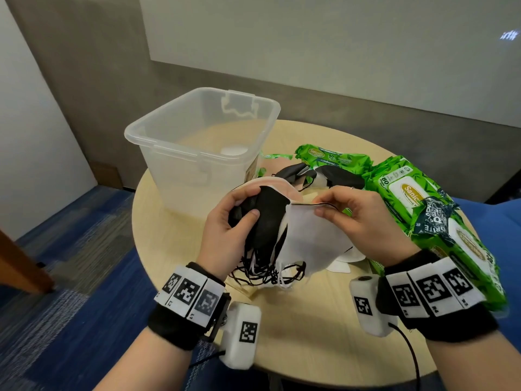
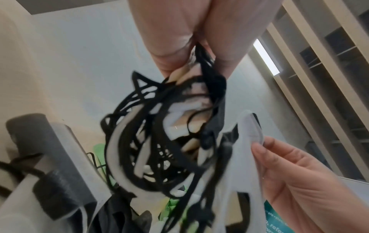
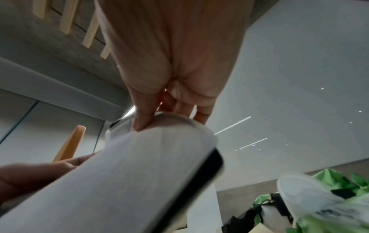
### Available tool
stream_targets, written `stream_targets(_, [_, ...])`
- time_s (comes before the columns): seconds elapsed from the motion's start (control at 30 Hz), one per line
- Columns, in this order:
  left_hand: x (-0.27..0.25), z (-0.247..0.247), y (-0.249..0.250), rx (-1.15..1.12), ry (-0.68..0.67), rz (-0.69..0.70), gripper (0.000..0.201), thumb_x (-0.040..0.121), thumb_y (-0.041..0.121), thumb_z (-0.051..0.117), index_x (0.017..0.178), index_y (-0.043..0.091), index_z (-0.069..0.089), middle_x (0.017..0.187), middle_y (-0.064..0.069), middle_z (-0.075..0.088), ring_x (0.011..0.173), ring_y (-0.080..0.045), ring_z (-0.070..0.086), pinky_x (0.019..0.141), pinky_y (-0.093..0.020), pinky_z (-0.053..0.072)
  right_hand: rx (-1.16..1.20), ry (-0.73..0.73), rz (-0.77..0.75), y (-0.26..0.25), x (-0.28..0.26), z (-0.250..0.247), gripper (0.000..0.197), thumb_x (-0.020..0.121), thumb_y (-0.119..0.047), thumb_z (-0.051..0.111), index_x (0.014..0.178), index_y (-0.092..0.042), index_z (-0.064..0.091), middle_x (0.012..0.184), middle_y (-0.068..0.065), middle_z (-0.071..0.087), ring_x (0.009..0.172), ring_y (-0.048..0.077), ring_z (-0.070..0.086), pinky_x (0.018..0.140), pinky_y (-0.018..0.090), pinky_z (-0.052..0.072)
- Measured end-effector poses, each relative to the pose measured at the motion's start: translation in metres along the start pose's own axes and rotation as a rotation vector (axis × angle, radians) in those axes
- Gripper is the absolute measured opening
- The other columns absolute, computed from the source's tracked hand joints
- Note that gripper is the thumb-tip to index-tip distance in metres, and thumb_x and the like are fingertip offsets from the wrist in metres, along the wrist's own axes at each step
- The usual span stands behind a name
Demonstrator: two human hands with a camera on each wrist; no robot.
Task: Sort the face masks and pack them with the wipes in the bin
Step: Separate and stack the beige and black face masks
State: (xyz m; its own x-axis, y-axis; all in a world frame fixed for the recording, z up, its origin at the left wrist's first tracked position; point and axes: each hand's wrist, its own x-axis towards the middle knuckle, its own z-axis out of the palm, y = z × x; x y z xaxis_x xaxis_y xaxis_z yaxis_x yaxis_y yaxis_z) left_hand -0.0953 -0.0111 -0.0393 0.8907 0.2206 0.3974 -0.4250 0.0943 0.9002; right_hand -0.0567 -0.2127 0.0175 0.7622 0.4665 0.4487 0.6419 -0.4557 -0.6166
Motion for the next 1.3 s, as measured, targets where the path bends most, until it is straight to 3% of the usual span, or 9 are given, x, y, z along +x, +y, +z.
stream_targets(0.17, [-0.001,0.009,0.002,-0.022,-0.021,0.018,0.042,0.086,-0.013,0.051,0.110,0.021,0.057,0.108,0.008,0.063,0.101,0.004,0.059,0.083,-0.011,0.045,-0.038,-0.042,-0.046,-0.006,0.004,0.010,0.011,0.077,-0.018,0.063,0.084,-0.019,0.070,0.093,-0.003,0.058,0.087,0.001,0.055,0.080,0.008,0.039])
stream_targets(0.27, [-0.003,0.013,0.002,0.001,-0.056,0.049,0.044,0.086,-0.015,0.050,0.114,0.019,0.056,0.113,0.006,0.063,0.109,-0.001,0.058,0.090,-0.012,0.042,-0.070,-0.022,-0.060,-0.008,0.006,0.025,0.014,0.076,-0.016,0.062,0.083,-0.010,0.072,0.103,0.004,0.052,0.098,-0.003,0.049,0.085,-0.001,0.031])
stream_targets(0.37, [-0.004,0.012,0.001,0.011,-0.052,0.064,0.042,0.085,-0.014,0.051,0.113,0.015,0.059,0.115,0.004,0.064,0.113,-0.005,0.057,0.093,-0.014,0.042,-0.097,0.070,-0.071,-0.009,0.006,0.036,0.013,0.075,-0.013,0.063,0.082,-0.007,0.073,0.097,0.005,0.050,0.090,0.002,0.050,0.083,-0.002,0.032])
stream_targets(0.43, [-0.004,0.010,0.001,0.013,-0.048,0.067,0.041,0.084,-0.014,0.052,0.113,0.014,0.061,0.115,0.004,0.064,0.114,-0.006,0.057,0.094,-0.015,0.042,-0.140,0.125,-0.079,-0.009,0.005,0.041,0.012,0.074,-0.013,0.065,0.081,-0.010,0.073,0.094,0.004,0.049,0.086,0.009,0.049,0.081,0.004,0.035])
stream_targets(0.57, [-0.003,0.010,0.000,0.010,-0.037,0.075,0.043,0.082,-0.017,0.052,0.109,0.014,0.063,0.114,0.003,0.065,0.113,-0.008,0.058,0.094,-0.016,0.043,-0.248,0.158,-0.092,-0.011,0.004,0.046,0.010,0.073,-0.015,0.065,0.080,-0.013,0.073,0.090,0.005,0.050,0.086,0.017,0.048,0.077,0.030,0.041])
stream_targets(0.77, [-0.003,0.007,0.001,-0.030,-0.036,0.066,0.043,0.079,-0.015,0.057,0.102,0.020,0.065,0.105,0.008,0.069,0.106,-0.006,0.062,0.090,-0.016,0.046,-0.182,0.091,-0.027,-0.010,0.005,0.047,0.007,0.076,-0.010,0.067,0.081,-0.012,0.072,0.094,0.002,0.049,0.082,0.013,0.051,0.076,0.001,0.033])
stream_targets(0.93, [-0.003,0.005,0.000,-0.010,-0.037,0.061,0.039,0.075,-0.005,0.055,0.101,0.022,0.066,0.106,0.010,0.070,0.109,-0.009,0.061,0.092,-0.020,0.046,-0.154,0.062,-0.021,-0.012,0.007,0.048,0.008,0.076,-0.001,0.070,0.081,-0.007,0.071,0.095,0.006,0.049,0.085,0.011,0.049,0.079,-0.003,0.030])
stream_targets(1.2, [-0.001,0.005,0.003,0.025,-0.116,0.023,0.045,0.079,-0.024,0.048,0.106,0.007,0.066,0.111,0.000,0.067,0.108,-0.007,0.062,0.086,-0.016,0.047,-0.152,0.047,-0.134,-0.012,0.006,0.052,0.009,0.074,-0.010,0.065,0.079,-0.007,0.072,0.091,0.002,0.048,0.082,0.007,0.048,0.079,0.002,0.035])
stream_targets(1.3, [-0.001,0.004,0.002,0.049,-0.118,-0.010,0.048,0.081,-0.022,0.048,0.106,0.014,0.066,0.113,0.003,0.066,0.110,-0.006,0.060,0.089,-0.016,0.047,-0.134,0.014,-0.149,-0.014,0.005,0.053,0.009,0.074,-0.009,0.064,0.079,-0.007,0.072,0.084,0.002,0.059,0.079,-0.002,0.044,0.076,0.000,0.033])
